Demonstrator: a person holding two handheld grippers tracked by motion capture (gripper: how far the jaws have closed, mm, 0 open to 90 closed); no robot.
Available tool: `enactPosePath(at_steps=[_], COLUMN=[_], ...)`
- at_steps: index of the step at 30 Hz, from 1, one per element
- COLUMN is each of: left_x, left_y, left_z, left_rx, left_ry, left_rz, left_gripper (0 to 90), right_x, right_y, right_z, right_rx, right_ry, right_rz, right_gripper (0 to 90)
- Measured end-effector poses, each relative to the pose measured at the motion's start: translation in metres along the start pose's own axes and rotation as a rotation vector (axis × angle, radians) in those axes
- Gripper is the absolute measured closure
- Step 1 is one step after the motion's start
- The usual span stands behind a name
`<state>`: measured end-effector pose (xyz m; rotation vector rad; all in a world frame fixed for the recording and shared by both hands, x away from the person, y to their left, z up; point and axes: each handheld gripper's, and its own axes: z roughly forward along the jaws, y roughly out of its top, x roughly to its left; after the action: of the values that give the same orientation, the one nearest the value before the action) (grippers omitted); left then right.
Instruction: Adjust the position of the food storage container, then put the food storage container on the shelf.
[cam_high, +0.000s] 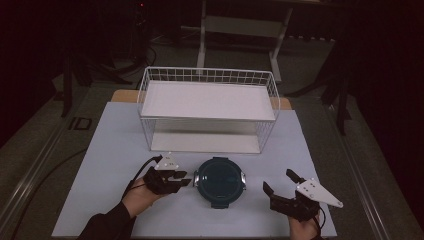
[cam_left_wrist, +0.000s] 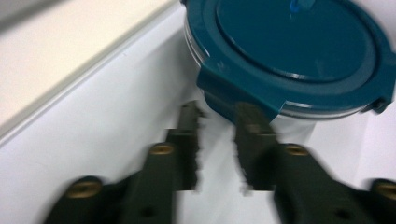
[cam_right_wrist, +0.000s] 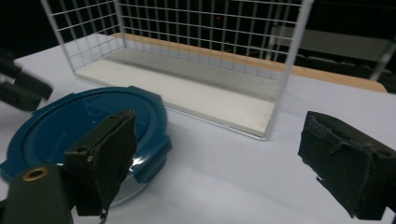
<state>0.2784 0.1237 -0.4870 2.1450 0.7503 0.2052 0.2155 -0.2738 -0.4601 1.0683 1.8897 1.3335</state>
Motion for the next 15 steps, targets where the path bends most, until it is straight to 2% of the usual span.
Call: enactPosePath(at_steps=[1,2,3,4,5,6,8,9,13,14,15], left_x=[0.0,0.0,0.0,0.0,0.0,-0.001,0.0,0.0,-0.002,-0.003,-0.005], left_y=[0.0,0.001,0.001,0.002,0.003,0.003,0.005,0.007,0.012,0.018,0.023], left_z=[0.0,-0.003,-0.006,-0.009,-0.011,-0.013,-0.015,-0.017,-0.021,-0.023,-0.025], left_rx=[0.0,-0.014,-0.03,-0.042,-0.049,-0.052,-0.051,-0.073,-0.097,-0.114,-0.139], left_ry=[0.0,-0.001,-0.01,-0.029,-0.028,-0.032,-0.076,-0.11,-0.141,-0.148,-0.176], left_rz=[0.0,-0.005,-0.014,-0.027,-0.029,-0.026,-0.048,-0.069,-0.086,-0.091,-0.109], left_gripper=[54.4,54.4,46.3,32.3,32.3,27.4,13.0,13.0,4.1,4.1,2.1], right_x=[0.0,0.001,0.003,0.006,0.006,0.007,0.009,0.009,0.011,0.011,0.011], right_y=[0.0,0.0,0.001,0.001,0.001,0.001,0.002,0.002,0.004,0.004,0.008], right_z=[0.0,0.0,0.0,0.001,0.001,0.001,0.002,0.002,0.002,0.002,-0.001], right_rx=[0.0,-0.003,-0.005,-0.012,-0.012,-0.015,-0.021,-0.021,-0.03,-0.033,-0.052], right_ry=[0.0,0.004,-0.002,-0.005,-0.005,0.0,-0.004,-0.004,0.003,0.012,0.013], right_rz=[0.0,-0.01,-0.02,-0.037,-0.037,-0.038,-0.051,-0.051,-0.043,-0.041,-0.041], right_gripper=[11.2,11.2,11.2,11.2,11.2,11.2,11.2,11.2,11.2,11.2,11.2])
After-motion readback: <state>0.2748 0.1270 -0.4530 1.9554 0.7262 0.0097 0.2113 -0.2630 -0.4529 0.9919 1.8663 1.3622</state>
